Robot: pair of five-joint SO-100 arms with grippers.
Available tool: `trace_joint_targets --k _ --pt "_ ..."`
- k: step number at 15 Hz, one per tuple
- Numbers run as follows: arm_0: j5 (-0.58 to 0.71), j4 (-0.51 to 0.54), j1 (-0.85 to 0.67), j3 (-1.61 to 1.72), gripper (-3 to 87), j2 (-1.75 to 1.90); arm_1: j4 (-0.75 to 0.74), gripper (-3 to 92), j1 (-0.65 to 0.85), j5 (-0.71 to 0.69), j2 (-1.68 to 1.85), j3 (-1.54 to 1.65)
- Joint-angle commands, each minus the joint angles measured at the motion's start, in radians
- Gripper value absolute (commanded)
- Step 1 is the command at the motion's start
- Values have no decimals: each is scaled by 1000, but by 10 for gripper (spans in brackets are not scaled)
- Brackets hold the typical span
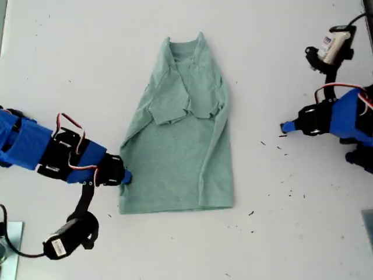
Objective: Fold t shirt
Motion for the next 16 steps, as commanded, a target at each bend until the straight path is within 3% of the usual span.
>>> trace_joint_targets --k 1,4,5,8,10,14,16 --pt "-75 -32 44 51 -3 135 51 22 -9 2 64 15" --pt "-89 333 12 -35 -3 463 110 22 -9 6 192 44" --pt "-57 403 -23 -71 -3 494 115 22 -8 6 204 48" --pt "83 382 -78 -268 -3 295 115 22 -12 3 206 48" --pt "152 293 -77 -459 -3 67 115 22 -11 5 206 48" --pt "304 328 -103 -1089 -1 -512 115 22 -12 5 207 49" --pt "302 291 -130 -1186 139 -698 117 22 -18 9 209 49"
